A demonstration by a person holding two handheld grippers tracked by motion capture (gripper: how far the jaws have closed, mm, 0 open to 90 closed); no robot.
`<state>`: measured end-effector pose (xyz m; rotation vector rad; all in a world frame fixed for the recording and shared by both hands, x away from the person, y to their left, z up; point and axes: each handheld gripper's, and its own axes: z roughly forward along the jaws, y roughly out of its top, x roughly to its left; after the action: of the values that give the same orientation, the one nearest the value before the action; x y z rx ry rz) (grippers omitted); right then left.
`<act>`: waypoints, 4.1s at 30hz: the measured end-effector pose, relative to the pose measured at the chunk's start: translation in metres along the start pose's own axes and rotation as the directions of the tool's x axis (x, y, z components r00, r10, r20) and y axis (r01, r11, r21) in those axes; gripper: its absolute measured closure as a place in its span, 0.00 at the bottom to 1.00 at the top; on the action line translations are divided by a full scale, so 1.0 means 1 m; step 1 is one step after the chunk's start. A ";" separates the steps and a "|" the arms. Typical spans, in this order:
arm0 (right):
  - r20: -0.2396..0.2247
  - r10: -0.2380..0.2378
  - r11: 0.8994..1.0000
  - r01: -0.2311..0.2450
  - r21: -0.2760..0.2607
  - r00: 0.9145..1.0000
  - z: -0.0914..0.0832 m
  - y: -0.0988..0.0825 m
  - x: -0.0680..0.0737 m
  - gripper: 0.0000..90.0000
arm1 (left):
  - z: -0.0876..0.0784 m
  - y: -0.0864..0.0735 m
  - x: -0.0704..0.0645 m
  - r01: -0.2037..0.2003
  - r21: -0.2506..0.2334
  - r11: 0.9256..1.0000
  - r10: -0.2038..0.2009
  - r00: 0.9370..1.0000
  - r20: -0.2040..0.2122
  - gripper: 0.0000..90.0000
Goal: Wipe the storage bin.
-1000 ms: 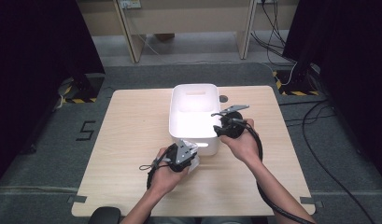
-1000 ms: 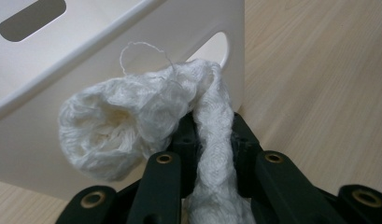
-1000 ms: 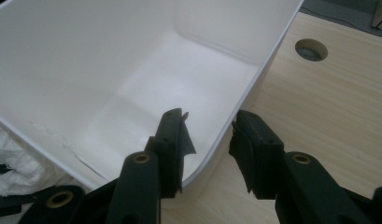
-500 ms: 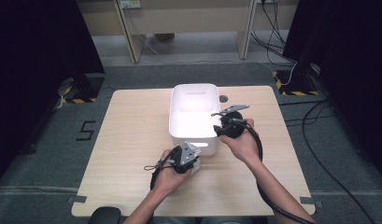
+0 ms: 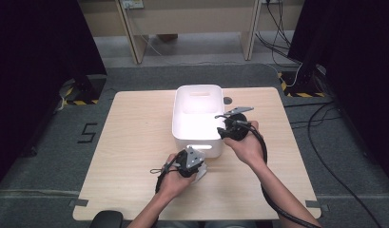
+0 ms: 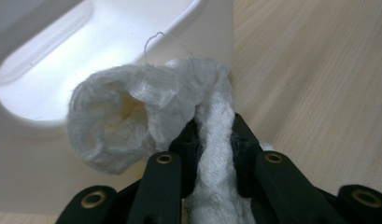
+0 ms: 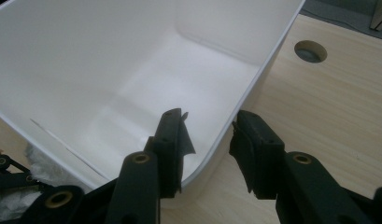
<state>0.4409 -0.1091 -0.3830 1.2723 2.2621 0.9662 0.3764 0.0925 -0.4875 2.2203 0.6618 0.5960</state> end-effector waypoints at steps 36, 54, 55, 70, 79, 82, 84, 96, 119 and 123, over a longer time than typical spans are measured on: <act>0.000 0.003 1.000 -0.003 -0.002 1.000 0.000 0.000 0.000 0.69 | -0.019 0.028 -0.004 0.025 -0.106 0.994 -0.027 0.999 -0.021 0.86; 0.004 0.002 1.000 -0.002 -0.004 1.000 0.000 0.000 0.000 0.69 | -0.034 0.043 -0.008 -0.005 -0.151 0.988 -0.001 0.999 -0.041 0.85; 0.005 0.001 1.000 -0.001 -0.005 1.000 0.000 0.000 0.000 0.69 | -0.035 0.044 -0.008 -0.014 -0.153 0.988 0.007 0.999 -0.044 0.85; 0.006 0.005 1.000 -0.004 -0.003 1.000 0.000 0.000 -0.001 0.69 | -0.040 0.054 -0.009 -0.045 -0.173 0.984 0.034 0.997 -0.065 0.85; 0.006 0.007 1.000 -0.007 -0.003 1.000 0.000 0.000 -0.001 0.69 | -0.038 0.055 -0.009 -0.054 -0.166 0.985 0.043 0.997 -0.067 0.85; 0.006 0.008 1.000 -0.008 -0.002 1.000 0.000 0.000 -0.001 0.69 | -0.037 0.054 -0.009 -0.050 -0.165 0.985 0.040 0.997 -0.063 0.85; 0.005 0.005 1.000 -0.005 -0.003 1.000 0.000 0.000 -0.001 0.69 | -0.036 0.054 -0.009 -0.045 -0.166 0.985 0.036 0.998 -0.057 0.85; 0.001 0.009 1.000 -0.009 -0.001 1.000 0.000 0.000 -0.001 0.69 | -0.026 0.052 -0.012 -0.053 -0.143 0.988 0.047 0.998 -0.043 0.85; -0.001 0.012 1.000 -0.012 0.003 1.000 0.000 0.001 -0.001 0.69 | -0.011 0.044 -0.018 -0.055 -0.111 0.992 0.051 0.998 -0.037 0.86; -0.001 0.012 1.000 -0.012 0.004 1.000 0.000 0.001 -0.001 0.69 | -0.008 0.043 -0.018 -0.057 -0.105 0.993 0.054 0.998 -0.036 0.86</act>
<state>0.4417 -0.1097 -0.3823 1.2889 2.2606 0.9681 0.3694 0.0598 -0.4540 2.1400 0.5735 0.6822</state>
